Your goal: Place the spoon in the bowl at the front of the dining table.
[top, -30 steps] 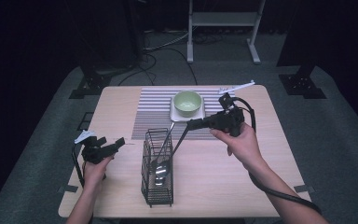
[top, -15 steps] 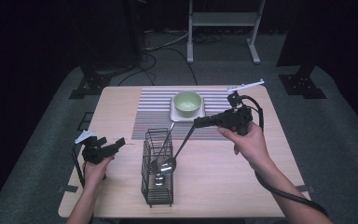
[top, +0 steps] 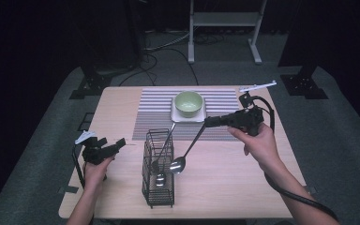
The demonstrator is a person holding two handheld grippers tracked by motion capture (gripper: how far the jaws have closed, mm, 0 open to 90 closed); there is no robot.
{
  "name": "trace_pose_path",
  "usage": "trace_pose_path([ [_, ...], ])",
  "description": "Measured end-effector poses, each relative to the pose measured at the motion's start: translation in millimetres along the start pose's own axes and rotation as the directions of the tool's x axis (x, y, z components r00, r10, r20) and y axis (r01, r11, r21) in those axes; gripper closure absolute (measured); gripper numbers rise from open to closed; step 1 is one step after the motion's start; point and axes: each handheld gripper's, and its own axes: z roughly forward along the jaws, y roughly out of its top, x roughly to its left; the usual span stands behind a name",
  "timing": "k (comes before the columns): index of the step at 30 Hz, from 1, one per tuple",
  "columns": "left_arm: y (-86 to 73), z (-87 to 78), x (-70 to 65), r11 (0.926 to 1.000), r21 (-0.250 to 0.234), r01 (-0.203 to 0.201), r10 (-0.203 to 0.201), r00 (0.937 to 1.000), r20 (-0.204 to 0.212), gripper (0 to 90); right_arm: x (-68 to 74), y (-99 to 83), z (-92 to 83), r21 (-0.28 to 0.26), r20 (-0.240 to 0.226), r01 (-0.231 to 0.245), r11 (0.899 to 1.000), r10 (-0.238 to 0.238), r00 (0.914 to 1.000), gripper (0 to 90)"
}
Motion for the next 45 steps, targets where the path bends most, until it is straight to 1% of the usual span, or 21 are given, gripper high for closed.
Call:
trace_pose_path([
  [6, 0.1, 0.2, 0.0, 1.0000, -0.001, 0.001, -0.001, 1.0000, -0.001, 0.0, -6.7, -4.3, -8.8, -0.010, 0.018, -0.016, 1.000, 0.016, 0.9997, 88.8],
  [7, 0.2, -0.2, 0.3, 1.0000, 0.000, 0.004, -0.004, 1.0000, -0.002, 0.0, -10.4, -6.6, -12.1, -0.016, 0.027, -0.025, 1.000, 0.026, 0.9993, 88.9],
  [9, 0.2, -0.3, 0.4, 1.0000, -0.002, 0.006, -0.006, 1.0000, -0.002, 0.0, -11.8, -7.3, -12.8, -0.018, 0.031, -0.027, 0.999, 0.027, 0.9992, 88.9],
  [10, 0.3, -0.6, 0.8, 1.0000, 0.000, 0.006, -0.006, 1.0000, -0.001, 0.0, -15.1, -9.0, -14.7, -0.020, 0.040, -0.036, 0.999, 0.036, 0.9985, 88.9],
  [12, 0.3, -0.7, 0.9, 1.0000, 0.001, 0.006, -0.006, 1.0000, -0.001, 0.0, -16.9, -9.8, -15.5, -0.022, 0.044, -0.037, 0.999, 0.038, 0.9983, 88.8],
  [13, 0.2, -0.5, 0.8, 1.0000, -0.001, 0.006, -0.006, 1.0000, -0.002, 0.0, -20.0, -11.4, -17.4, -0.024, 0.050, -0.043, 0.999, 0.045, 0.9978, 88.9],
  [19, 0.0, -0.1, 0.8, 1.0000, -0.001, 0.006, -0.006, 1.0000, -0.002, 0.0, -27.6, -15.7, -21.3, -0.029, 0.061, -0.059, 0.998, 0.061, 0.9962, 88.8],
  [20, 0.0, -0.1, 1.0, 1.0000, -0.002, 0.006, -0.006, 1.0000, -0.002, 0.0, -30.4, -17.6, -22.9, -0.032, 0.064, -0.070, 0.997, 0.072, 0.9954, 88.8],
  [28, -0.2, 0.2, 0.6, 1.0000, 0.000, 0.006, -0.006, 1.0000, -0.002, 0.0, -39.1, -23.5, -25.7, -0.031, 0.078, -0.092, 0.995, 0.094, 0.9925, 88.8],
  [30, -0.2, 0.2, 0.6, 1.0000, 0.000, 0.005, -0.005, 1.0000, -0.002, 0.0, -40.2, -24.1, -25.7, -0.033, 0.079, -0.090, 0.995, 0.092, 0.9926, 88.8],
  [37, 0.1, -0.5, 1.1, 1.0000, -0.003, 0.007, -0.007, 1.0000, -0.002, 0.0, -49.5, -28.3, -27.6, -0.031, 0.096, -0.113, 0.993, 0.115, 0.9886, 88.8],
  [45, 0.0, -0.5, 1.3, 1.0000, -0.002, 0.006, -0.006, 1.0000, -0.003, 0.0, -58.6, -32.7, -28.8, -0.037, 0.110, -0.125, 0.991, 0.129, 0.9856, 88.8],
])
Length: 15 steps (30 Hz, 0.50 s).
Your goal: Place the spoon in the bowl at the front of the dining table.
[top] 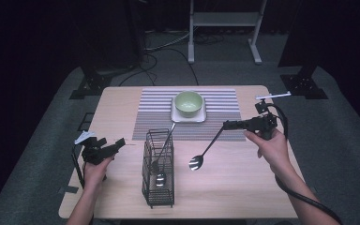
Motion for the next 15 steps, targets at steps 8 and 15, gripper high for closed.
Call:
trace_pose_path([
  [8, 0.3, -0.2, -0.4, 1.0000, -0.001, 0.001, -0.001, 1.0000, 0.000, 0.0, -7.0, -1.7, -1.9, -0.006, 0.014, -0.012, 1.000, 0.012, 0.9998, 88.8],
  [15, 0.4, -0.4, 0.3, 1.0000, -0.002, -0.001, 0.001, 1.0000, 0.000, 0.0, -14.6, 0.1, -2.7, -0.010, 0.039, -0.027, 1.000, 0.027, 0.9989, 88.8],
])
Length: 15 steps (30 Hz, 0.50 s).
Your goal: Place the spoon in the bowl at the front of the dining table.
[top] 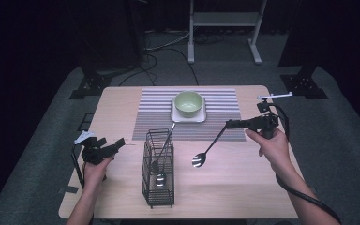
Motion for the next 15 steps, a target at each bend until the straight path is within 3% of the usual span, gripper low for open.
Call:
trace_pose_path([
  [15, 0.4, -0.4, -0.1, 1.0000, -0.002, 0.005, -0.005, 1.0000, 0.000, 0.0, -10.9, 4.5, 4.9, -0.008, 0.021, -0.017, 1.000, 0.017, 0.9996, 88.7],
])
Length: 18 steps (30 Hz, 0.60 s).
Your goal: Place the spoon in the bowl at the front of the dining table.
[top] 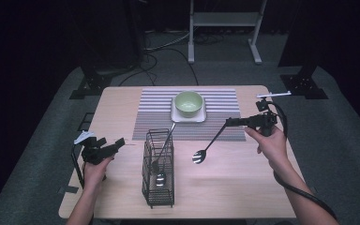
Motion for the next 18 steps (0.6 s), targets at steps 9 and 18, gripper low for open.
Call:
trace_pose_path([
  [9, 0.3, 0.1, -0.2, 1.0000, -0.002, 0.001, -0.001, 1.0000, 0.001, 0.0, -2.3, 6.3, 2.8, -0.006, 0.008, -0.004, 1.000, 0.004, 1.0000, 88.7],
  [18, 0.4, 0.0, 0.4, 1.0000, -0.002, 0.003, -0.003, 1.0000, 0.001, 0.0, -10.5, 12.8, 9.7, -0.014, 0.024, -0.022, 1.000, 0.022, 0.9995, 88.7],
])
